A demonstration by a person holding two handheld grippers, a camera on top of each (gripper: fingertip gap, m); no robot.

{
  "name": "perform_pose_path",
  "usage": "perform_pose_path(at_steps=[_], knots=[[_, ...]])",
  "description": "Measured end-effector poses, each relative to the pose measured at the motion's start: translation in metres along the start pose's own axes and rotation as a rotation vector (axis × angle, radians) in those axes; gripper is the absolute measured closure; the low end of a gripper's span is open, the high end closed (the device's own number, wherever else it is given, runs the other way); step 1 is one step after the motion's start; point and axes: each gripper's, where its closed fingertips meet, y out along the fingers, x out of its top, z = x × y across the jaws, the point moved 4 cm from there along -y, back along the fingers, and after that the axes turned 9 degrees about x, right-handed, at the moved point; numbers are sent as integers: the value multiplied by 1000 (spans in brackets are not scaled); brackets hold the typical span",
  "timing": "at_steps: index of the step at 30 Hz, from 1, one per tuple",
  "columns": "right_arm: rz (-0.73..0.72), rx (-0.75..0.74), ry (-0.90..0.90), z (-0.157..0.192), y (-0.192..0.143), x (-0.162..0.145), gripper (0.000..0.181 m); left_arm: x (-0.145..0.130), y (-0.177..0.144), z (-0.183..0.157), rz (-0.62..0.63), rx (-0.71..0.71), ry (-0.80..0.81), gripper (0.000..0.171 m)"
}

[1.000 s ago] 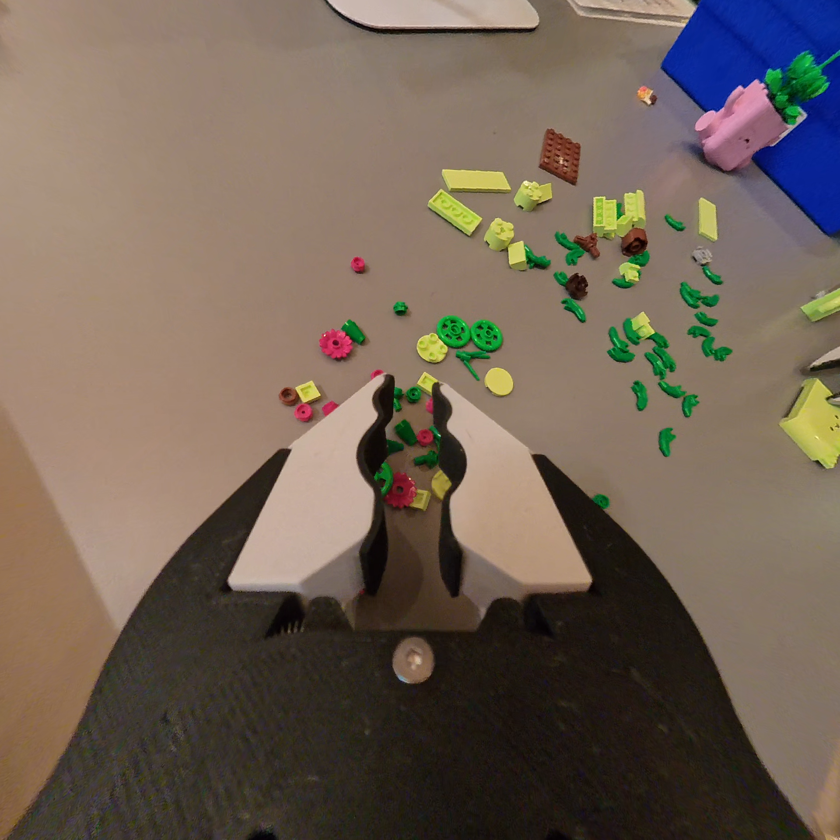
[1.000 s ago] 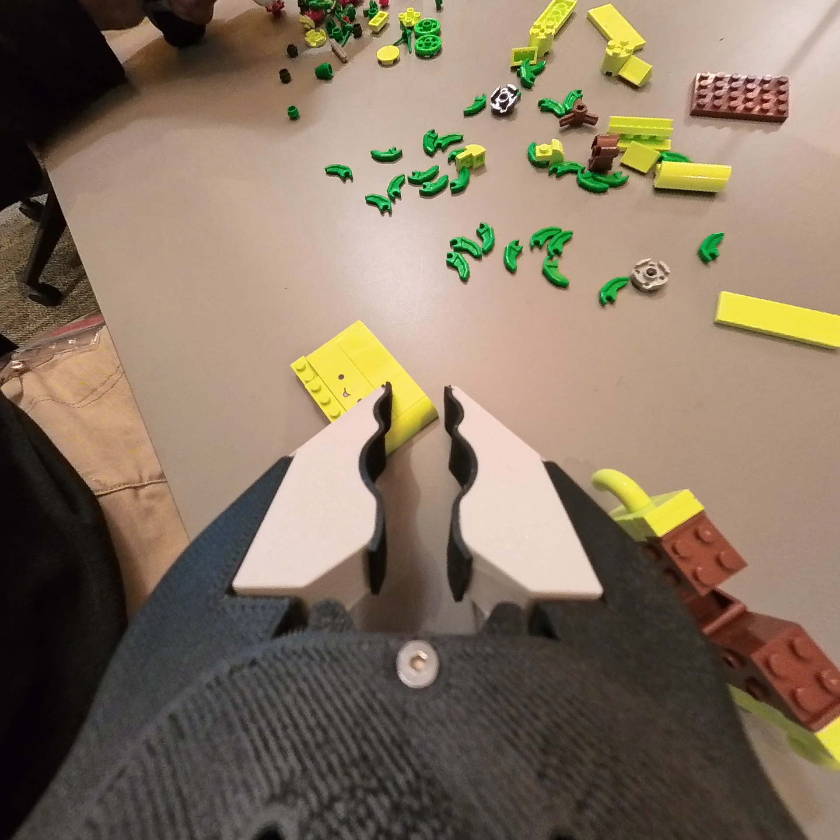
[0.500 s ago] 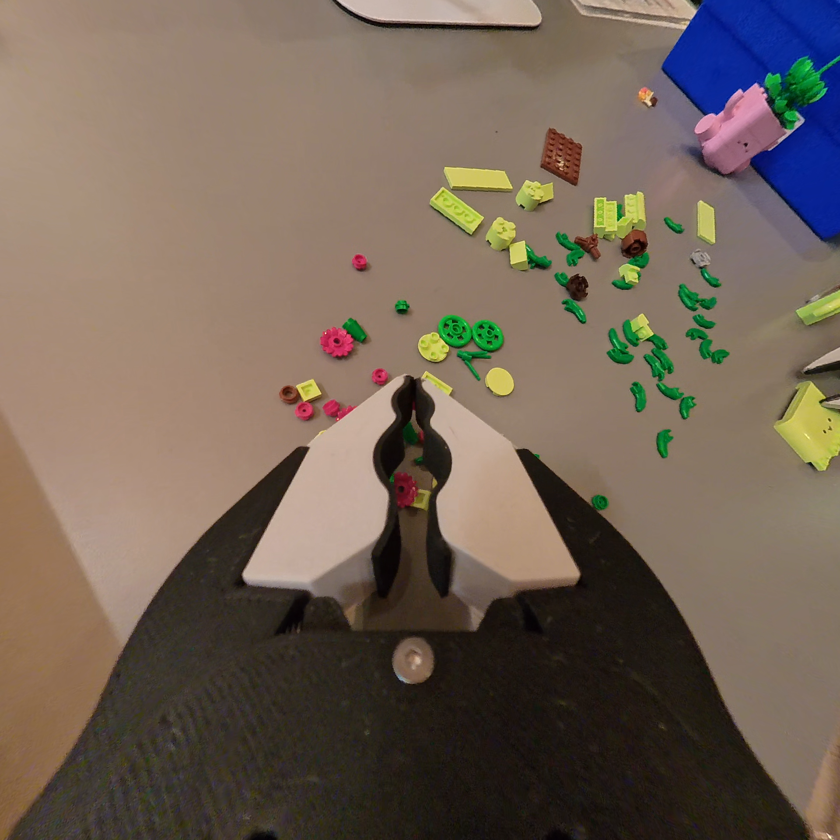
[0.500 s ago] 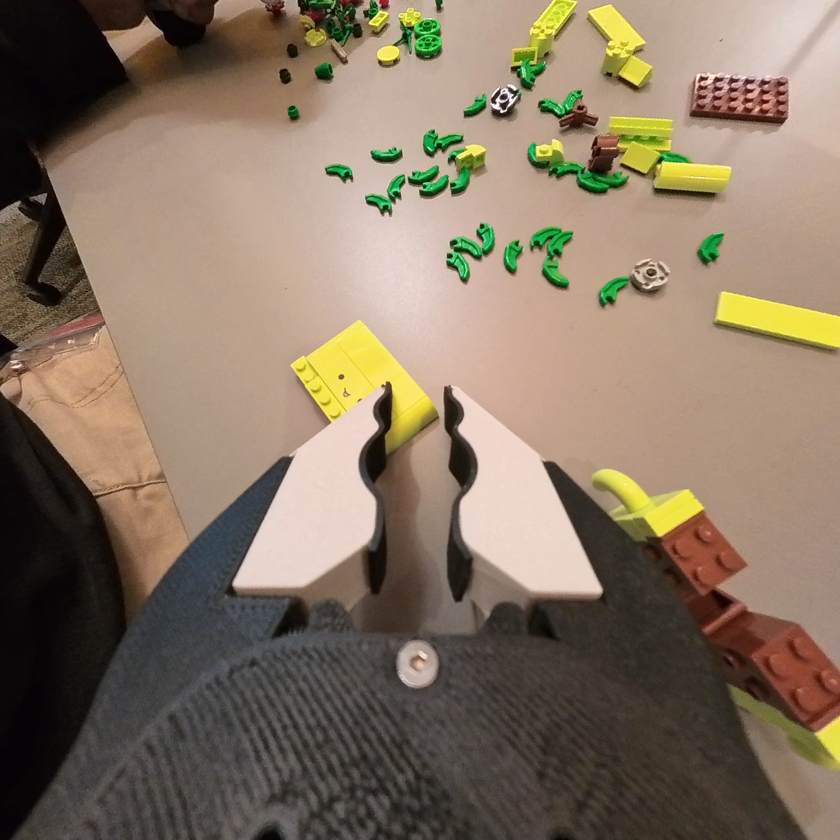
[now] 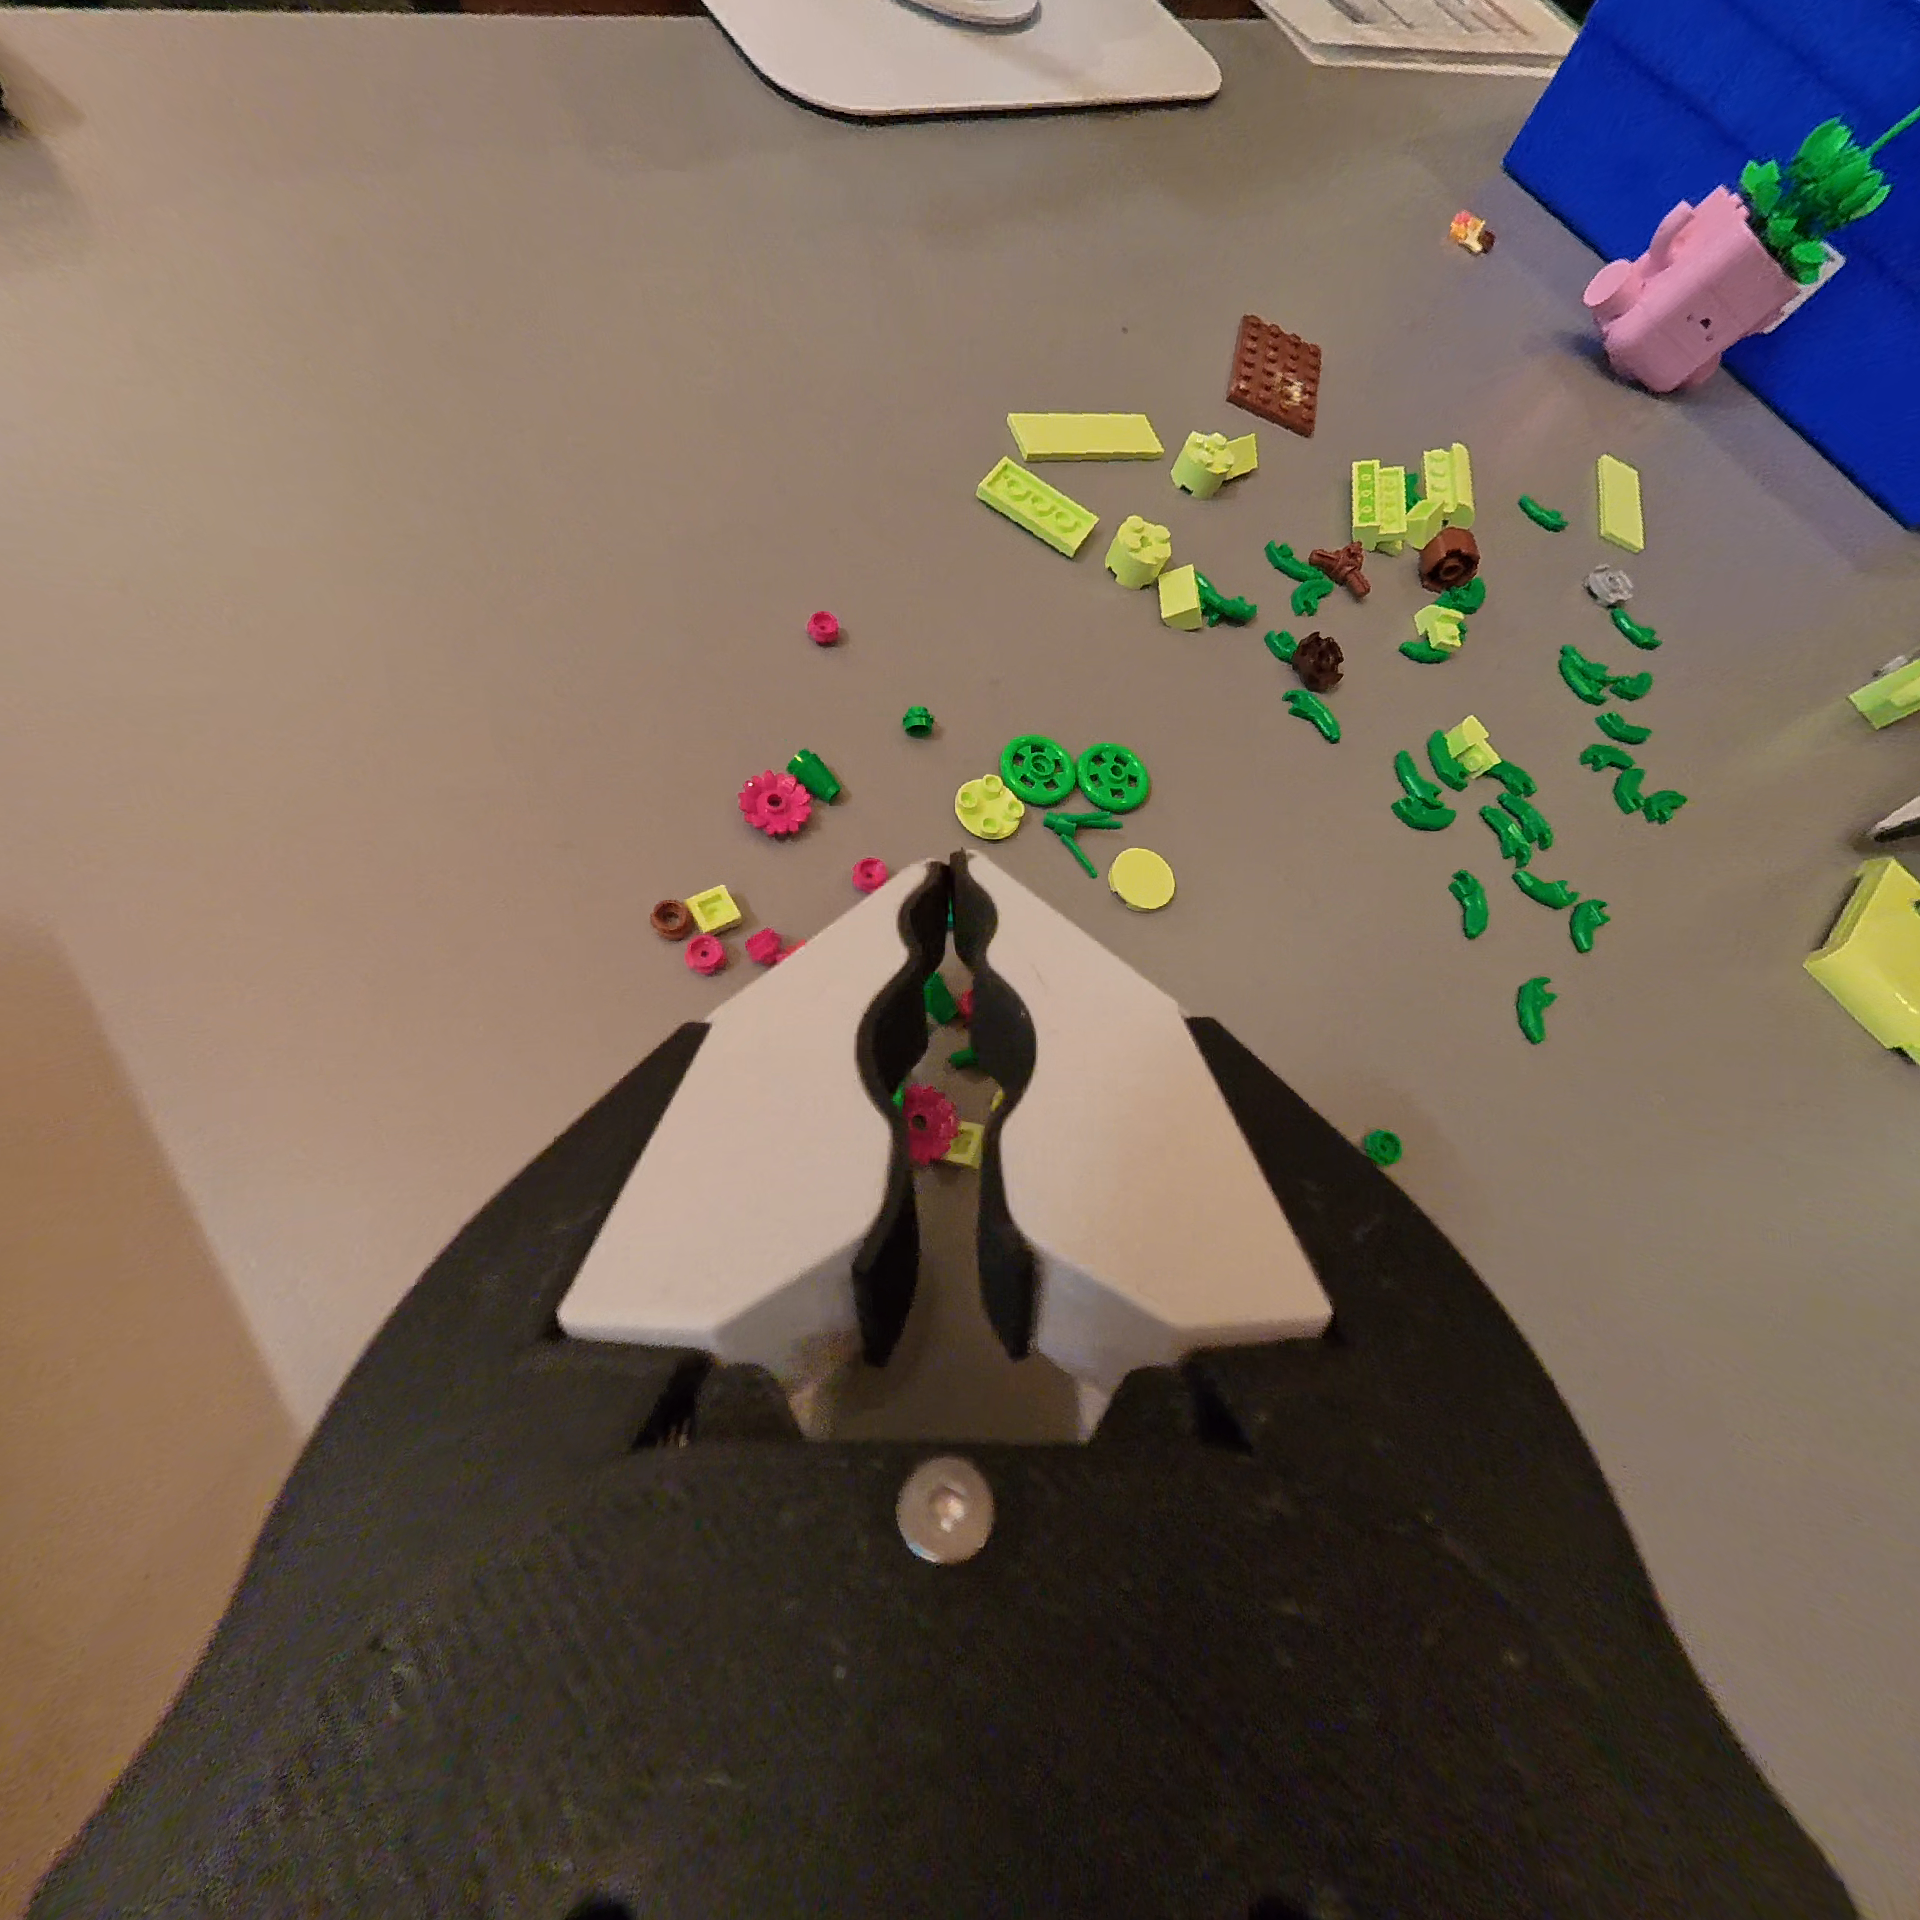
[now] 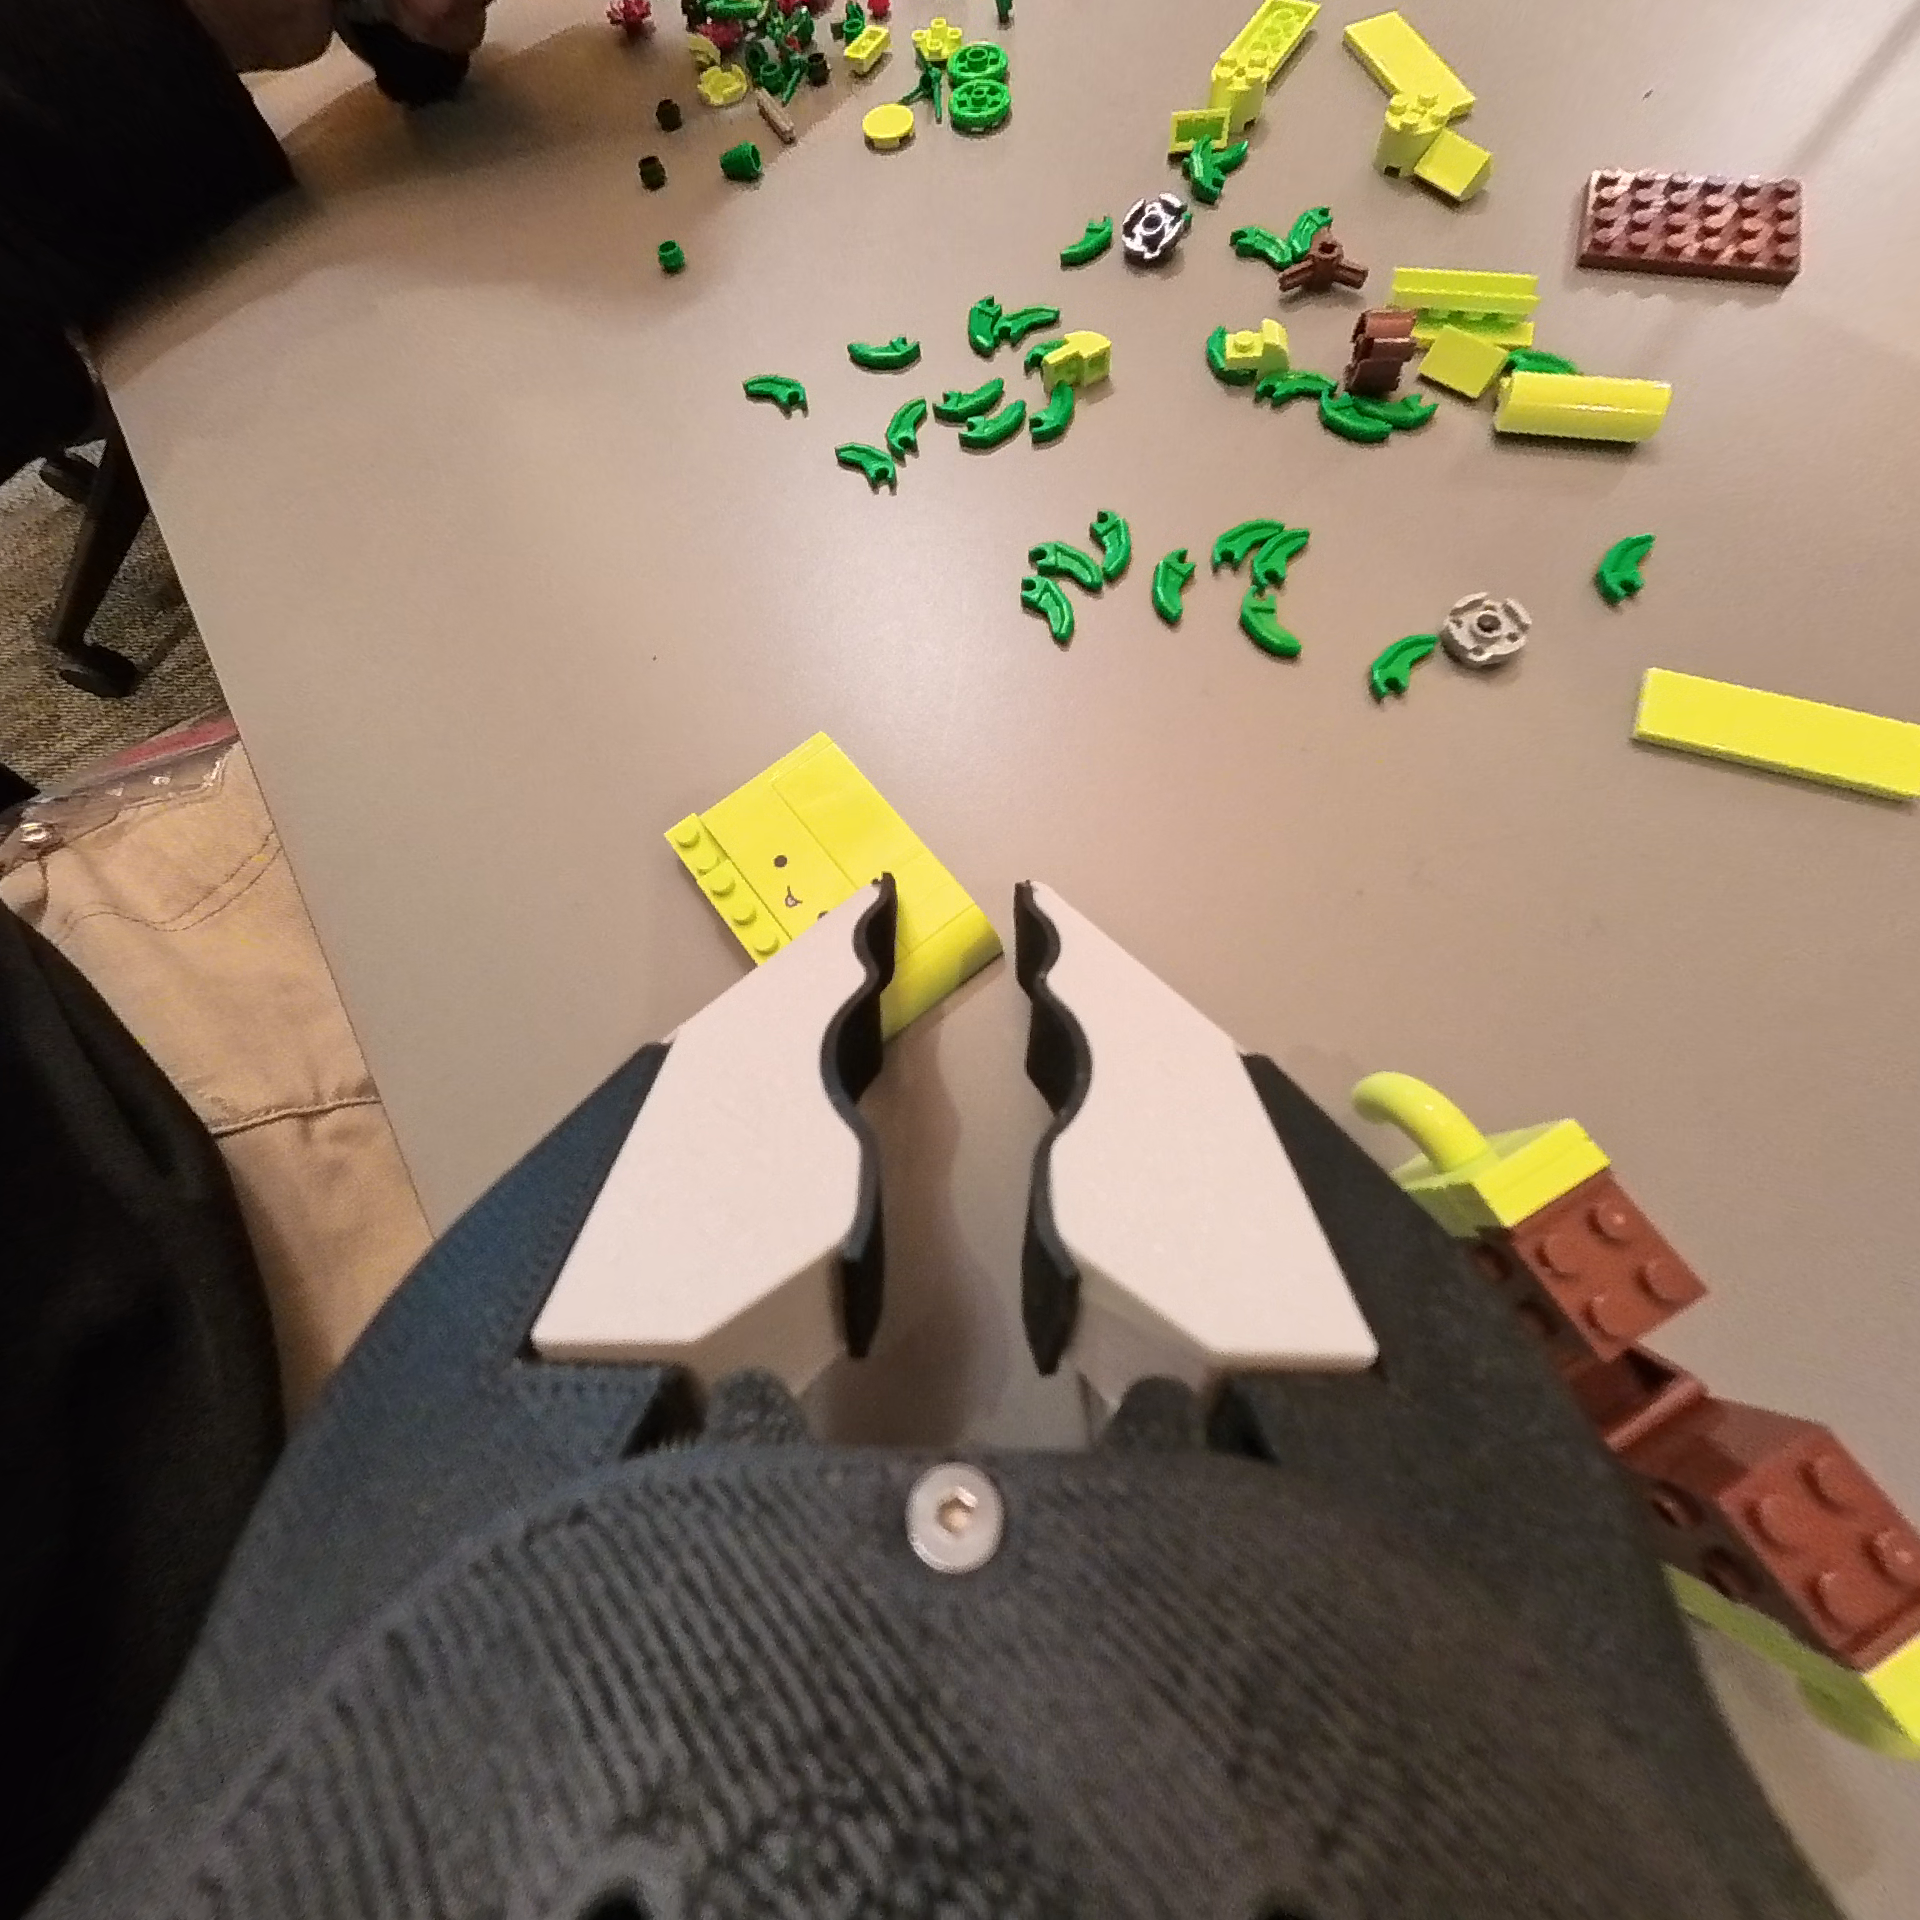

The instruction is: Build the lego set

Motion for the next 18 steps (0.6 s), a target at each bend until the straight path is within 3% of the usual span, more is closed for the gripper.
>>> perform_pose_path(at_steps=[4,6,8,11,13,14,15,18], knots=[[0,0,-1,0,0,0,160,0,0,1,-3,15,13,170],[0,0,0,0,0,0,160,1,-2,0,-15,11,18,155],[0,0,0,0,0,0,160,1,-1,-1,-11,0,16,171],[0,0,-1,0,0,0,160,1,-1,0,-9,12,16,171],[0,0,-1,0,0,0,160,1,-2,0,-20,14,18,152],[0,0,0,0,0,0,160,2,-2,0,-21,6,15,155],[0,1,0,0,0,0,160,1,-2,0,-19,3,11,171],[0,0,0,0,0,0,160,0,-1,0,-5,2,7,171]])
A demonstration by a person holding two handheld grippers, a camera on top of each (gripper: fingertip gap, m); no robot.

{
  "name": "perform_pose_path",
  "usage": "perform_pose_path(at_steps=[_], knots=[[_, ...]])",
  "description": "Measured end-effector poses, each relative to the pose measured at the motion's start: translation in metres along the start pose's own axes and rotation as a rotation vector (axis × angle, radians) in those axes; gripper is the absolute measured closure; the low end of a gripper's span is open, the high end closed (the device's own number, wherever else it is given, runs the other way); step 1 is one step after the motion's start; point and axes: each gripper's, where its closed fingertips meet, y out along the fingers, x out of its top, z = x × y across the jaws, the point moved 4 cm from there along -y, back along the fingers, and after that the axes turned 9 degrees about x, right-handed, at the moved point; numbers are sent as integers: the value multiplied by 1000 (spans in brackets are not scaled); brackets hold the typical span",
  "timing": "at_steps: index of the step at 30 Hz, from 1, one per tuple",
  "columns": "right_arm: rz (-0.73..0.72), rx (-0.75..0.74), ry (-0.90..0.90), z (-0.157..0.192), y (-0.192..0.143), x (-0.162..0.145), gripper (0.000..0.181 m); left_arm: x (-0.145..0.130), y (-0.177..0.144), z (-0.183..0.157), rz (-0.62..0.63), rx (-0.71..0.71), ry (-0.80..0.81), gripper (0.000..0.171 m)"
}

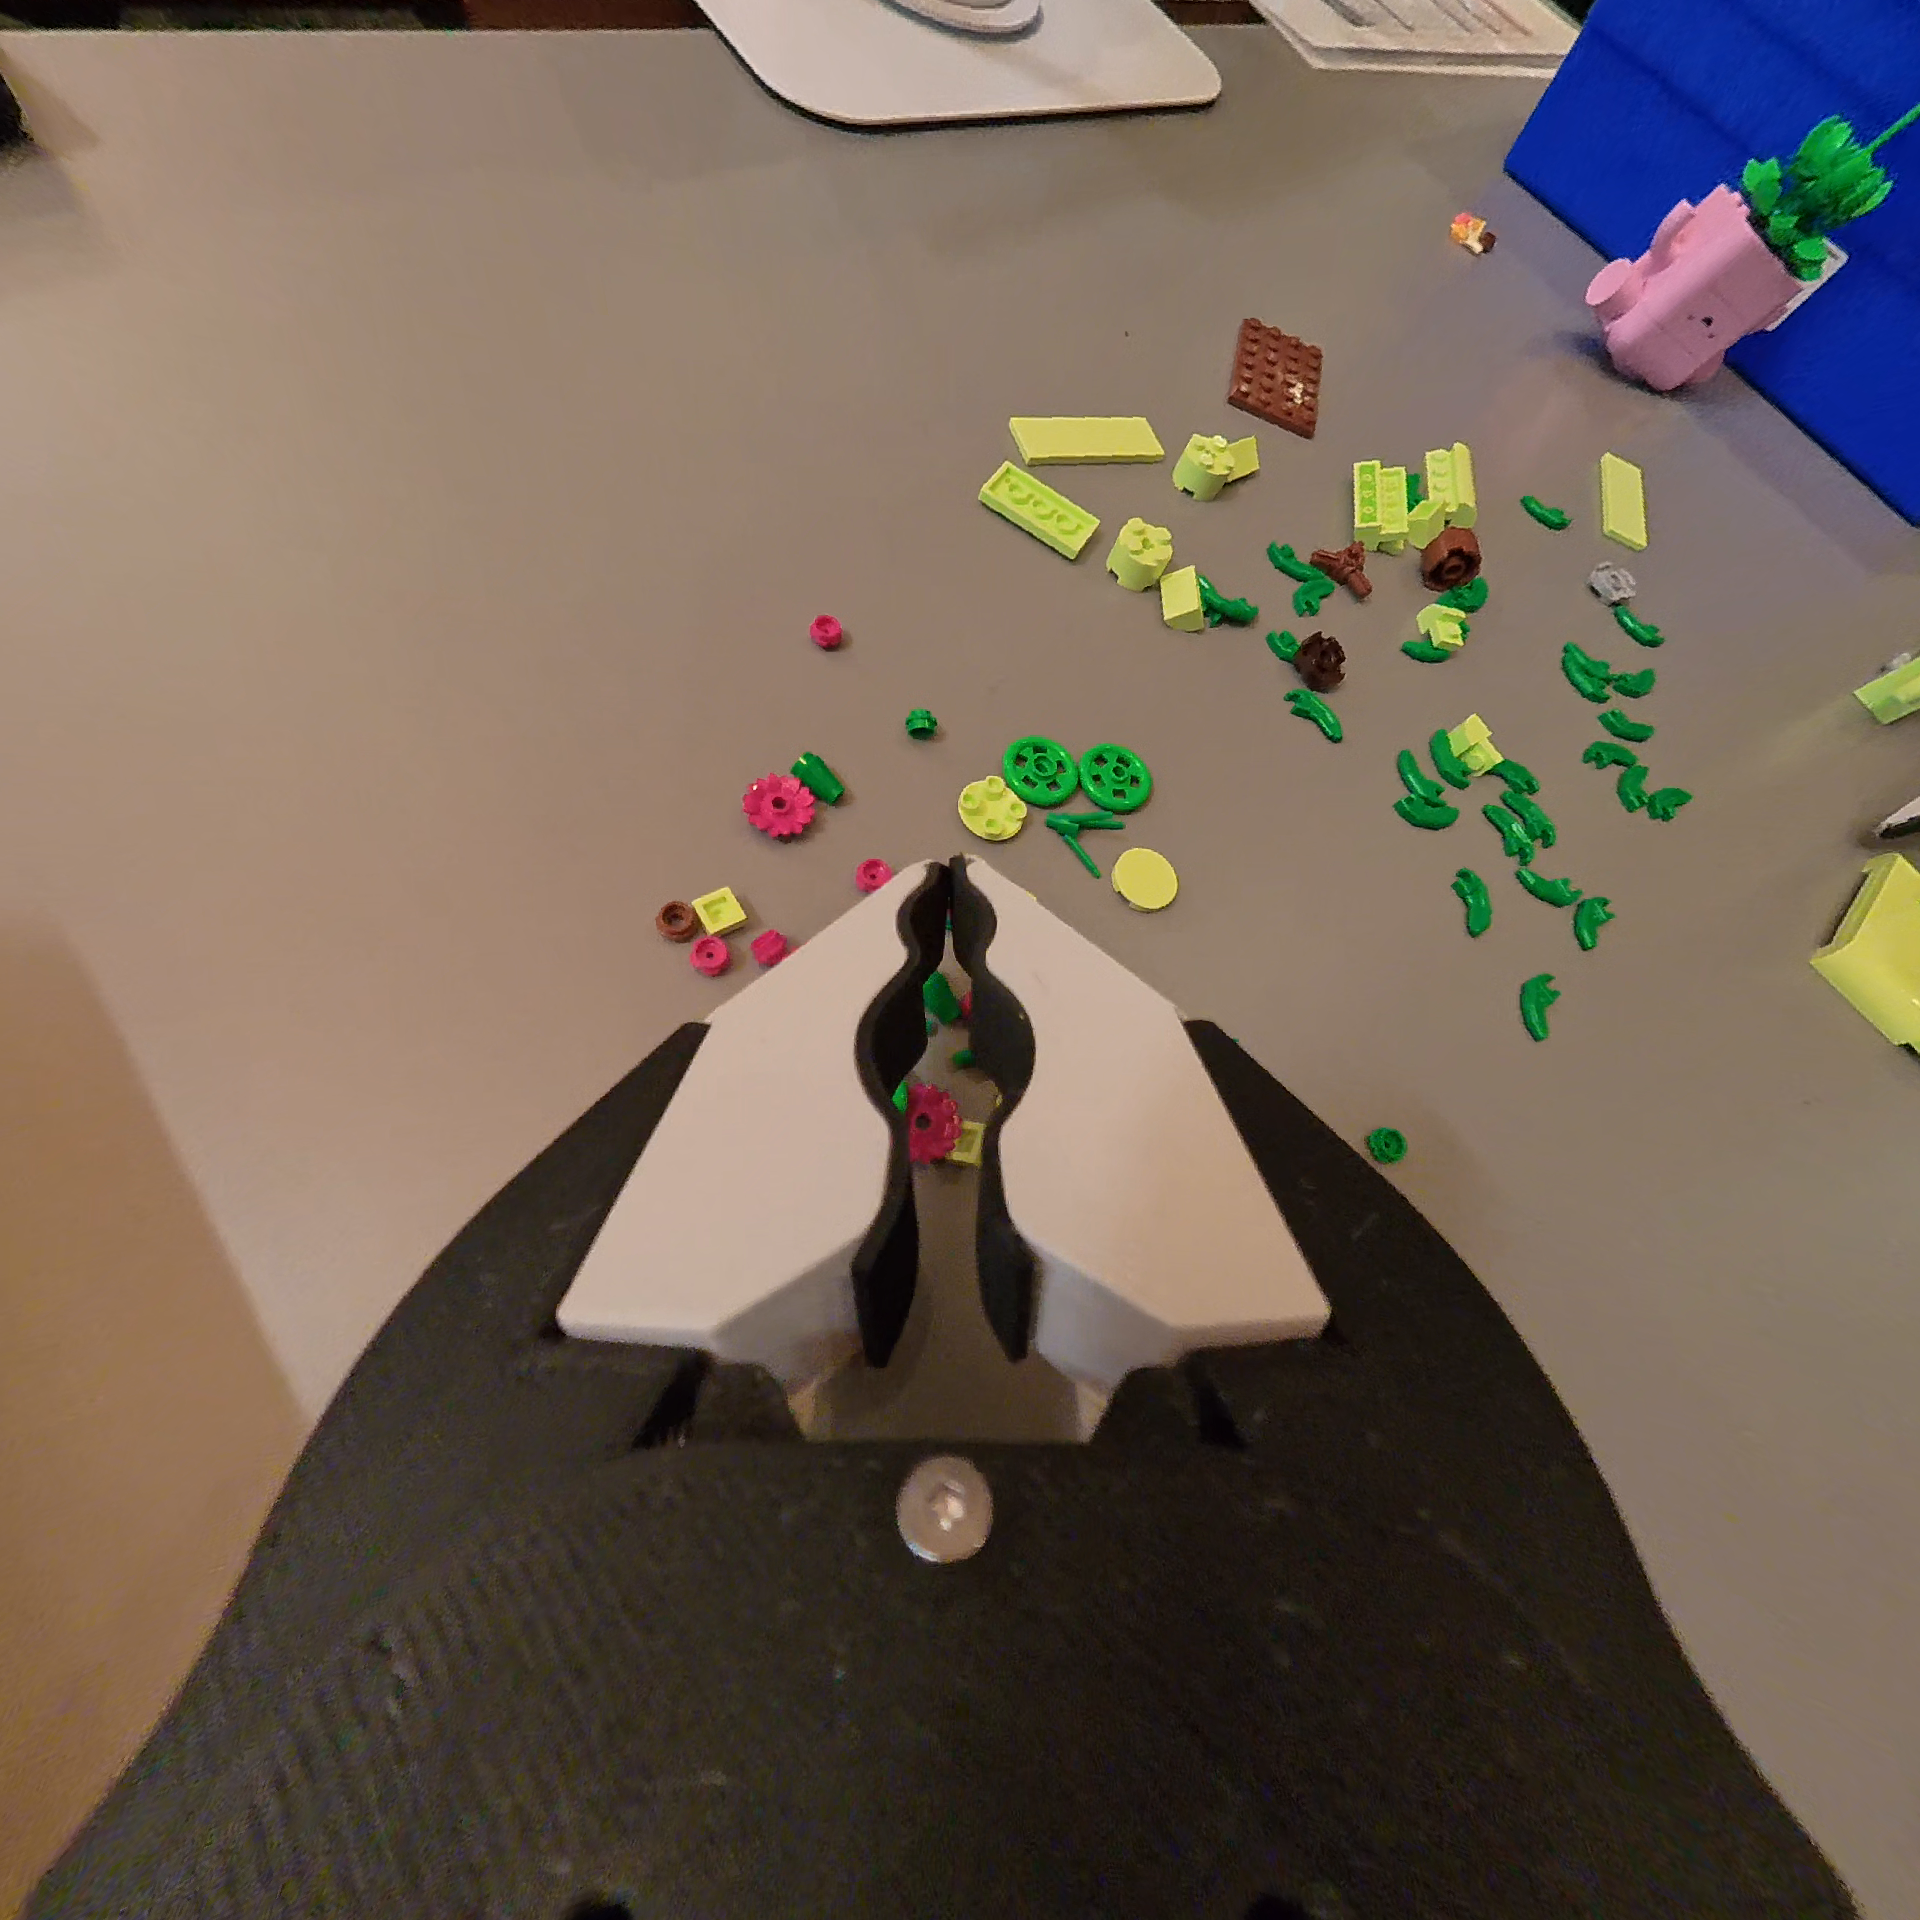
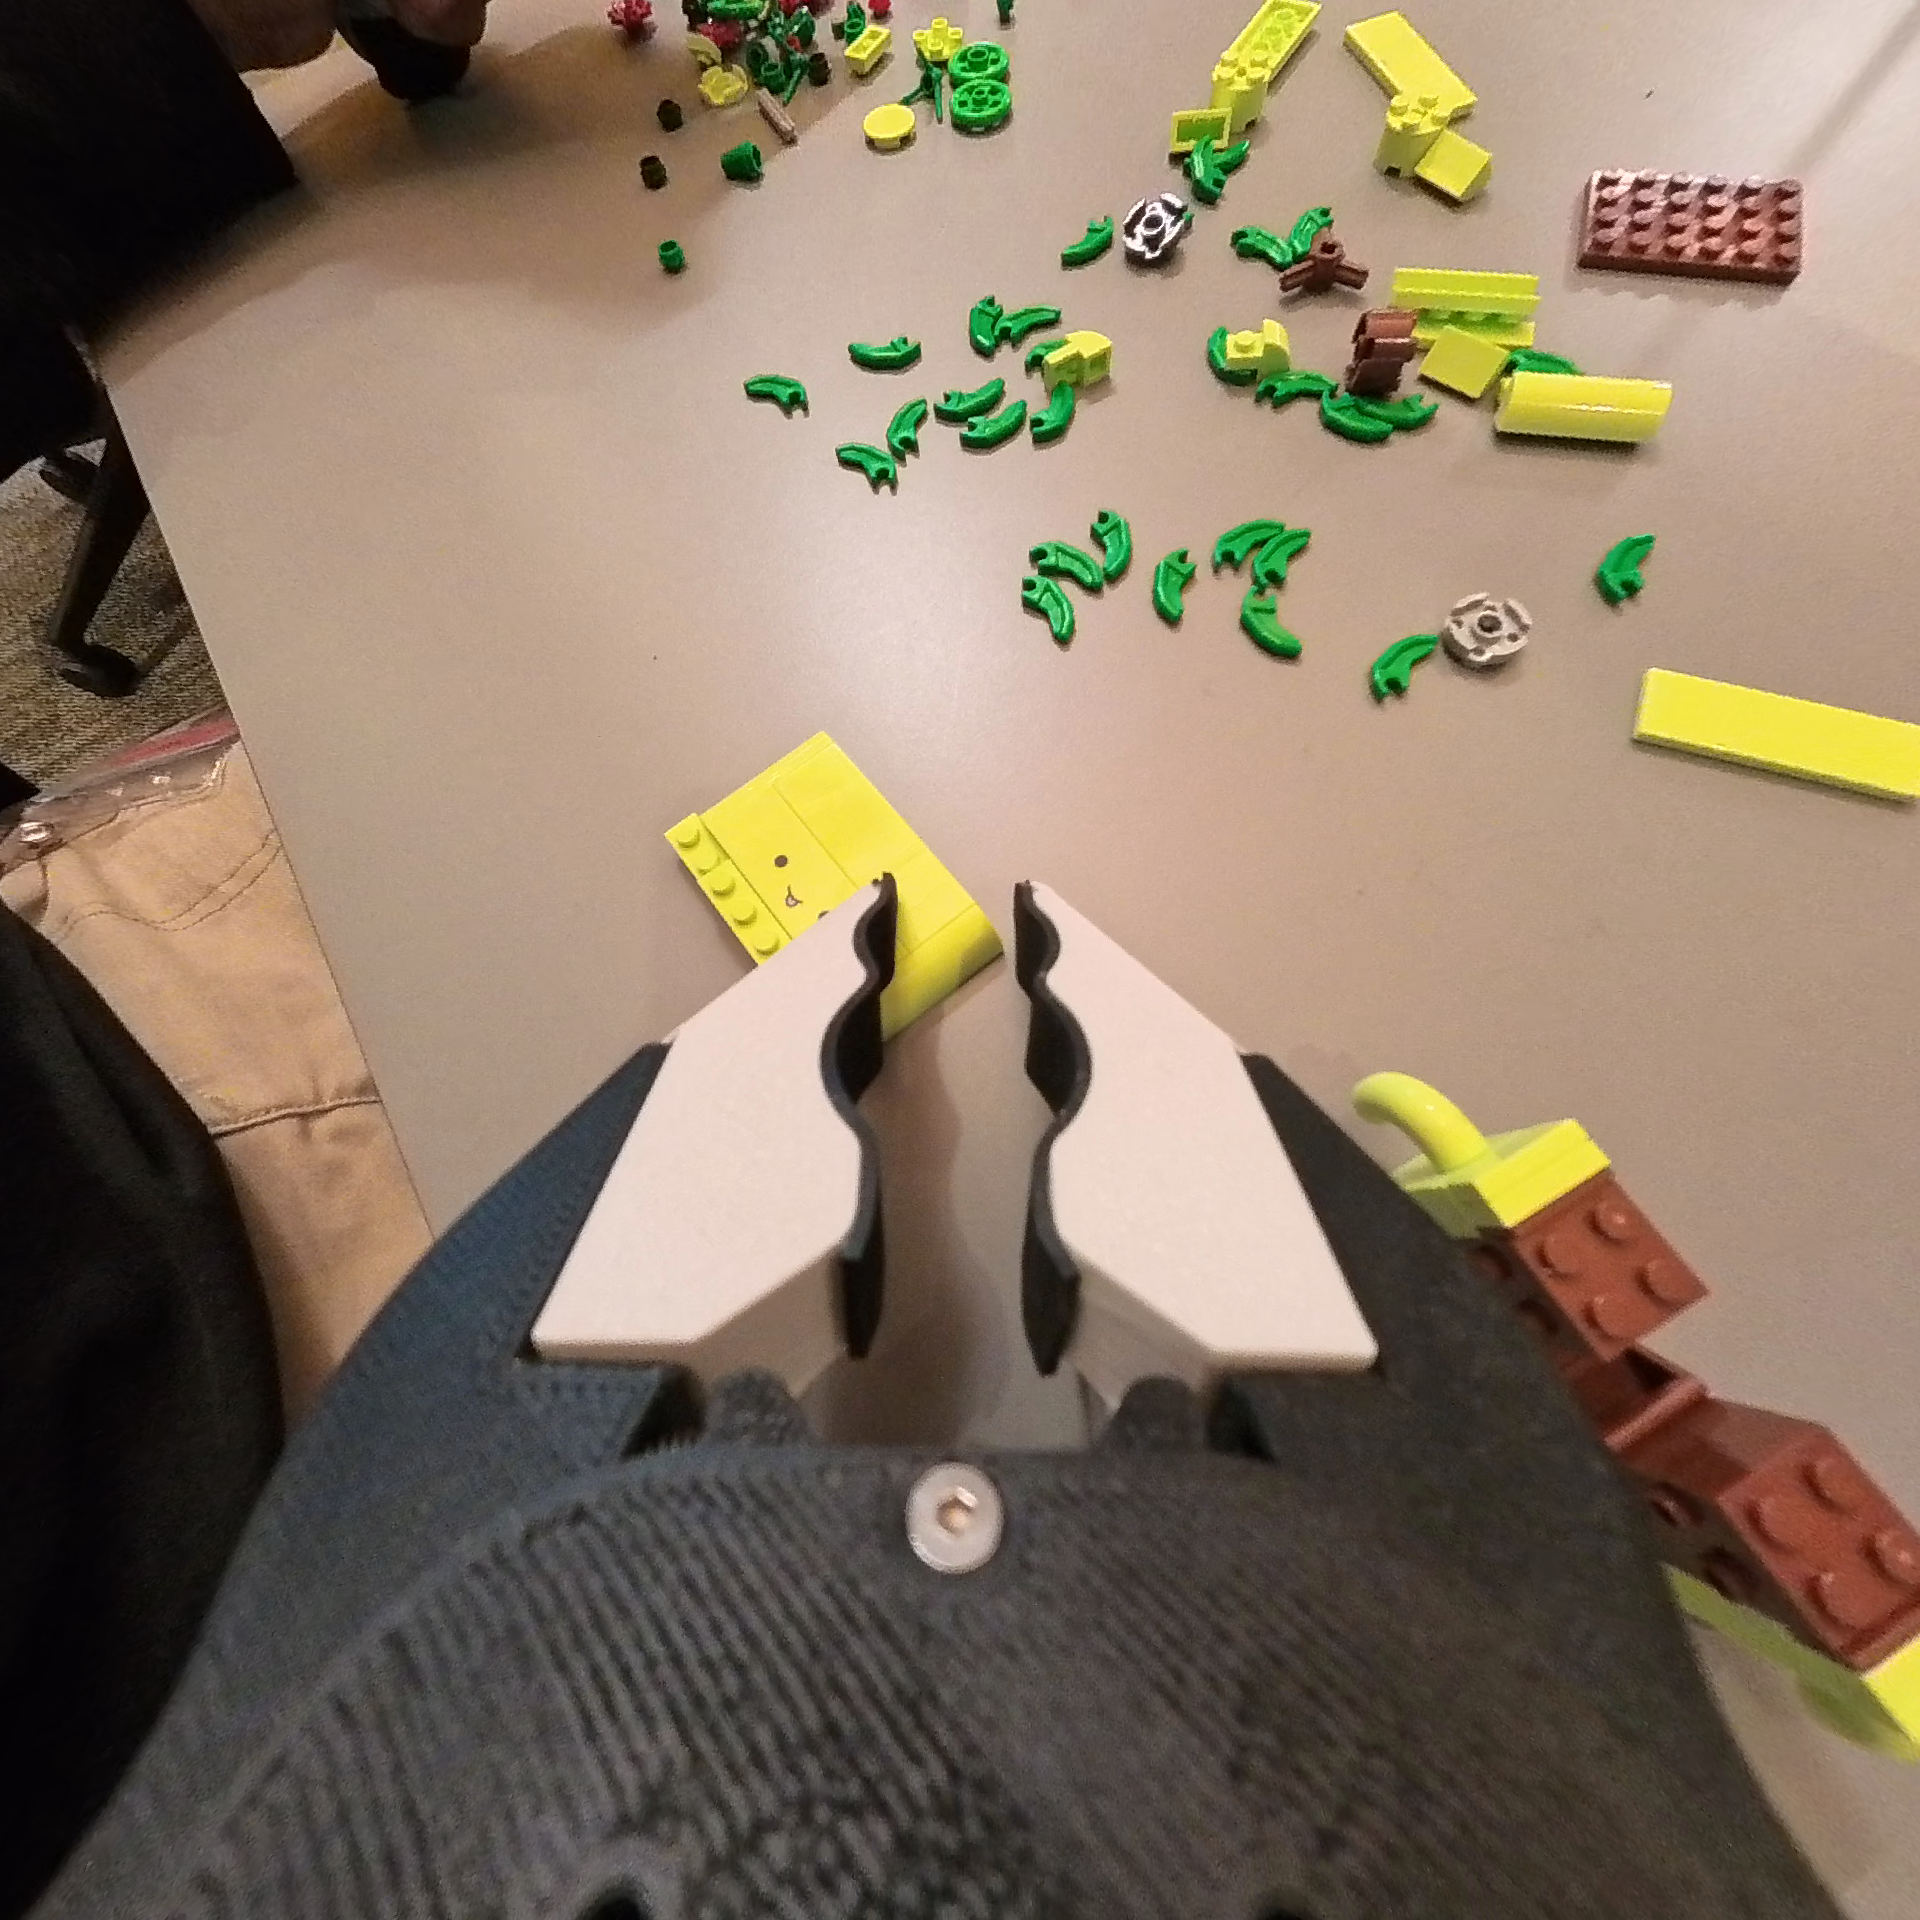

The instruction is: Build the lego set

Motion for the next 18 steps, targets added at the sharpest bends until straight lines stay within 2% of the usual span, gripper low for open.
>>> perform_pose_path(at_steps=[1,2,3,4,7,8,10,13,14,16,18], knots=[[0,0,0,0,0,0,160,1,-1,0,-9,6,6,168],[0,0,0,0,0,0,160,1,-2,0,-18,13,9,152],[0,0,0,0,0,0,160,1,-2,0,-20,17,7,154],[0,0,0,0,0,0,160,1,-2,1,-16,17,4,171],[0,0,0,0,0,0,160,1,-1,1,-7,20,1,171],[0,0,-1,0,0,0,160,1,-1,2,-16,28,3,158],[0,0,0,0,0,0,160,2,-2,2,-19,31,1,171],[0,0,-1,0,0,0,160,0,0,2,-3,27,-5,171],[0,0,-1,0,0,0,160,1,-1,2,-11,31,-2,155],[0,0,-1,0,0,0,160,1,-1,3,-17,33,-3,171],[0,1,0,0,0,0,160,0,0,3,-2,29,-7,171]])
